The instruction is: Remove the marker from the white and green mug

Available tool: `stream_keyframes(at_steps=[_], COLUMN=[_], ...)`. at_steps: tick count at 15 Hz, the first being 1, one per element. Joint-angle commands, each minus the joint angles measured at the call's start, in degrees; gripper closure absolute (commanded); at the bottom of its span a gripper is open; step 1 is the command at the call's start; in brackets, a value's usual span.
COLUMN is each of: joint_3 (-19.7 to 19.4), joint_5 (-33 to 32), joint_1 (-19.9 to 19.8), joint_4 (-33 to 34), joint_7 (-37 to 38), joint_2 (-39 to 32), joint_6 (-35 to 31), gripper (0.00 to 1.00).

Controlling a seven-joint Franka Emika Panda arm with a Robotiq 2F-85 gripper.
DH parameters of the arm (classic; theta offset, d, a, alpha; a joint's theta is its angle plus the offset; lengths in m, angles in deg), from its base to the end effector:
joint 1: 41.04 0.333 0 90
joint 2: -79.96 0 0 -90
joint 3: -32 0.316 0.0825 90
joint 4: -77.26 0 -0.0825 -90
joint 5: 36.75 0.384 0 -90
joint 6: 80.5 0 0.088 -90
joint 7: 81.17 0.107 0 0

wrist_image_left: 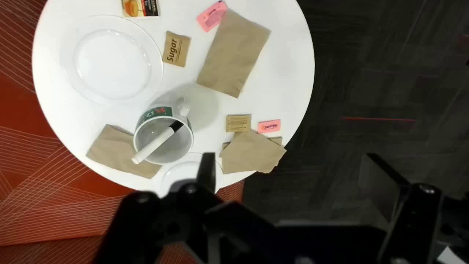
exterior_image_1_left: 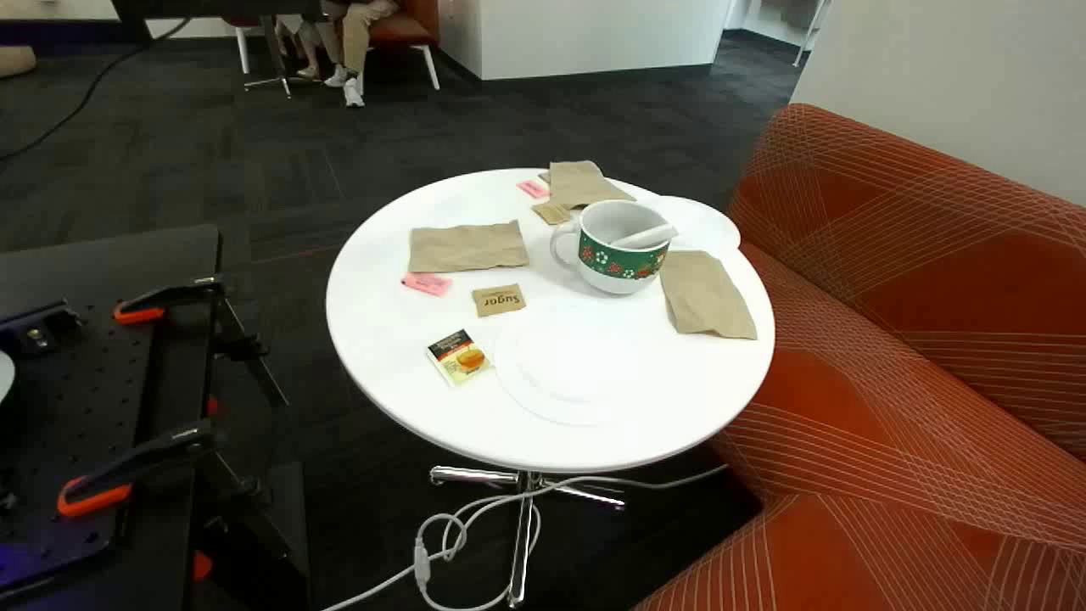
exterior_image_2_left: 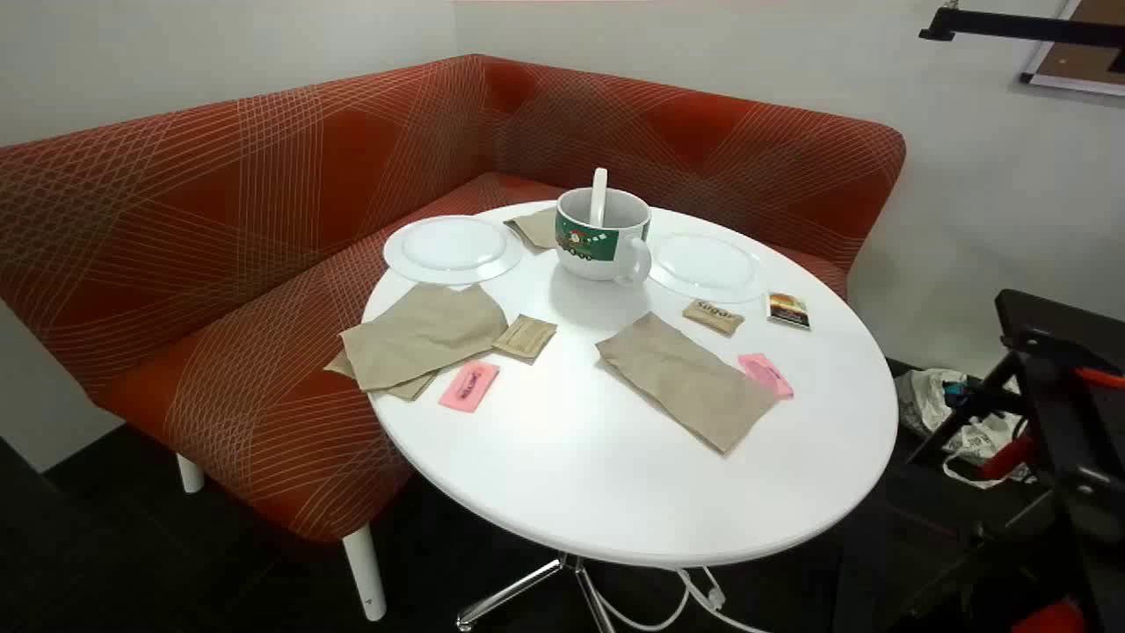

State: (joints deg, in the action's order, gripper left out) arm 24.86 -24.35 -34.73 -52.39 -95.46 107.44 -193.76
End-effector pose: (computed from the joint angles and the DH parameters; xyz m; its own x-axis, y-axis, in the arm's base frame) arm 0.4281 0.0002 0.5635 0.9611 0.1451 0.2352 0.1968 -0.9568 -0.2140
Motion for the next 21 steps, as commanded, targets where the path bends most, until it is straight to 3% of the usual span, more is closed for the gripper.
stream_keyframes(at_steps=[1,10,14,21], joint_3=[1.0,1.3,2.2,6.1], joint_5=[0.5,1.6,2.7,1.6], joint_1=[-1.2,-1.6,-2.5,-4.7], joint_4=[0.1,1.9,3.8,6.4], joint_7=[-0.4,2.0,8.9,29.8], joint_2=[-0.1,-3.2,-8.7,-23.2], joint_6=[0.2,-0.9,-4.0,-21.2], gripper=[0.0,0.0,0.0,0.0])
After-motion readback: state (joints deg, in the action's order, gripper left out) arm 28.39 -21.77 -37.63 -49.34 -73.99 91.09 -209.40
